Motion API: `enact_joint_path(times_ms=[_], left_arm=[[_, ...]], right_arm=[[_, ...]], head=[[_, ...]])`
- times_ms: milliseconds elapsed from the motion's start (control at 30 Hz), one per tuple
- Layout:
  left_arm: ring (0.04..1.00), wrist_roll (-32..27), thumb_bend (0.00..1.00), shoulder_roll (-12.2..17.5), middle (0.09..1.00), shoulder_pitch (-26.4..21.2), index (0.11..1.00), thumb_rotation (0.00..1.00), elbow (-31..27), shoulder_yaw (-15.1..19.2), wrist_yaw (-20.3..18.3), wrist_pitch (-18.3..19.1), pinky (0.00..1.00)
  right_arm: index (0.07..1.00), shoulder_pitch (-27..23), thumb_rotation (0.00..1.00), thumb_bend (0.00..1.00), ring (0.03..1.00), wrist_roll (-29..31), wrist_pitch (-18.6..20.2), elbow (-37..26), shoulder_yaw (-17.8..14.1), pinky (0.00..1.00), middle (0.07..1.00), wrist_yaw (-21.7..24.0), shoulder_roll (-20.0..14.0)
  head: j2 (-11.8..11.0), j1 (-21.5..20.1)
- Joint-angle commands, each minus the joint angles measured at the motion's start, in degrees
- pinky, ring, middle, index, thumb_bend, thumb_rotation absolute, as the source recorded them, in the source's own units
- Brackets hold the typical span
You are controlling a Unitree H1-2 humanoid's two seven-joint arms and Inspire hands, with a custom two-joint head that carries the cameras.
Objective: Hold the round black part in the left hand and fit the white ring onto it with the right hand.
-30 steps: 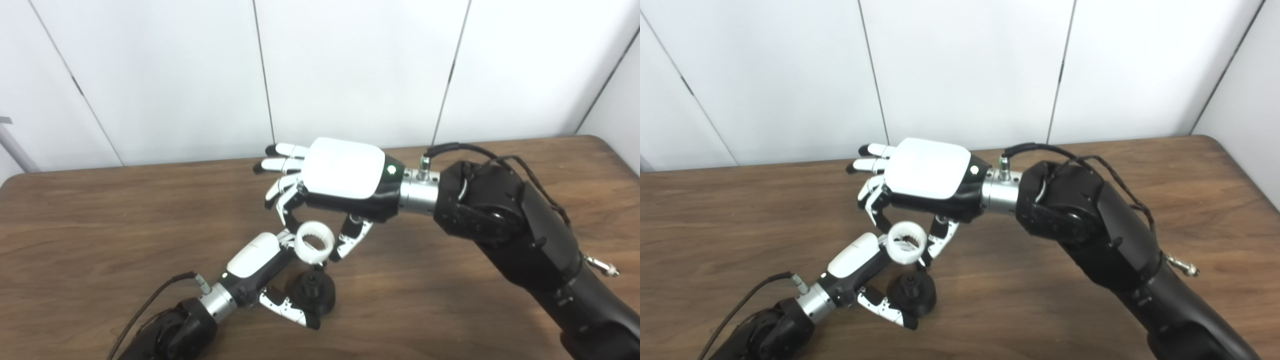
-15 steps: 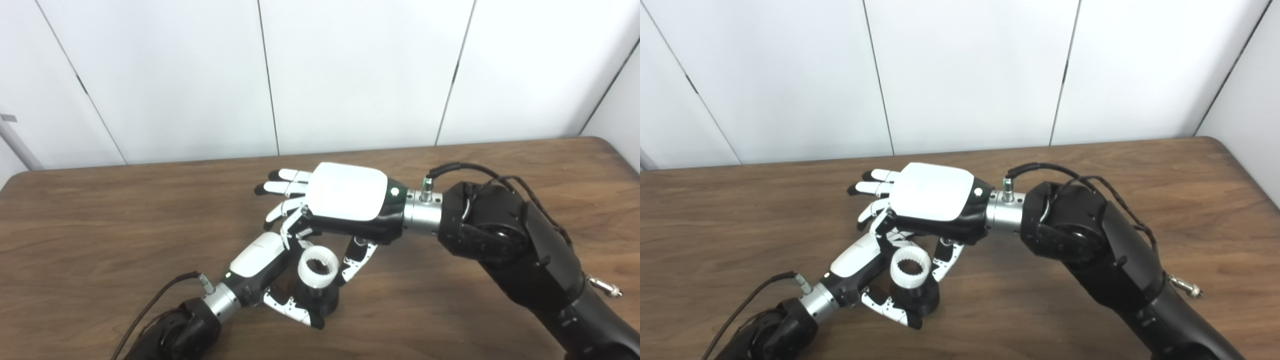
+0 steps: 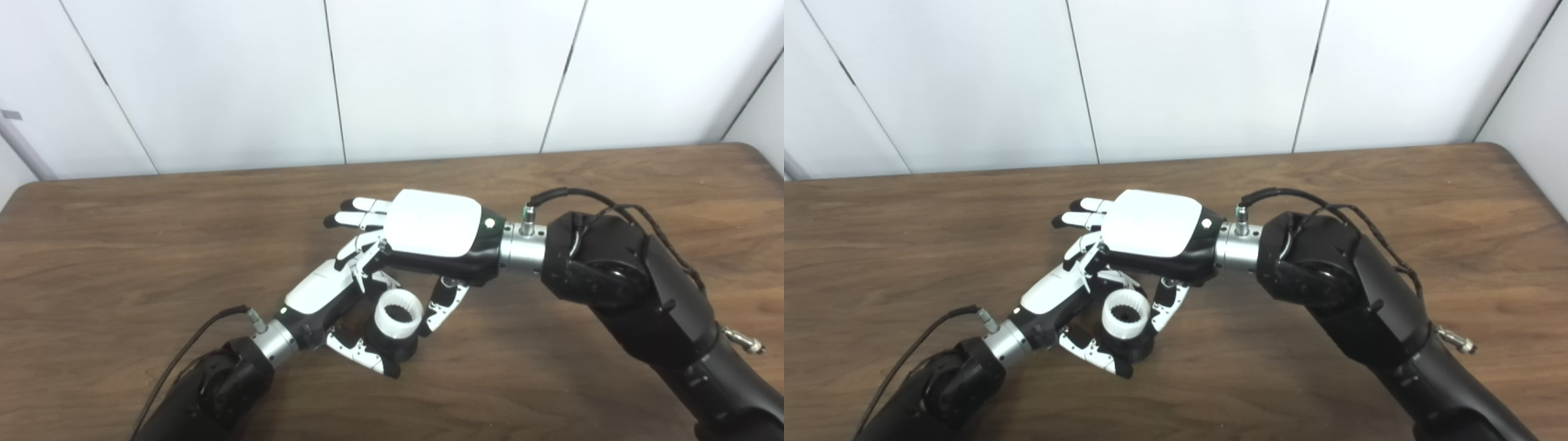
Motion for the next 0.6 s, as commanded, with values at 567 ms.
enact_joint_path(times_ms=[567], left_arm=[[0.923,6.44,0.52,3.05,0.695,-0.92,0.480,0.05,-0.62,-2.44,-1.65,-2.67,1.00]], right_arm=[[0.478,-1.70,0.14,0.53,0.980,0.32,-0.66,0.55,-0.98,1.00,0.792,-0.40,-0.16]], head=[[1.26,0.78]])
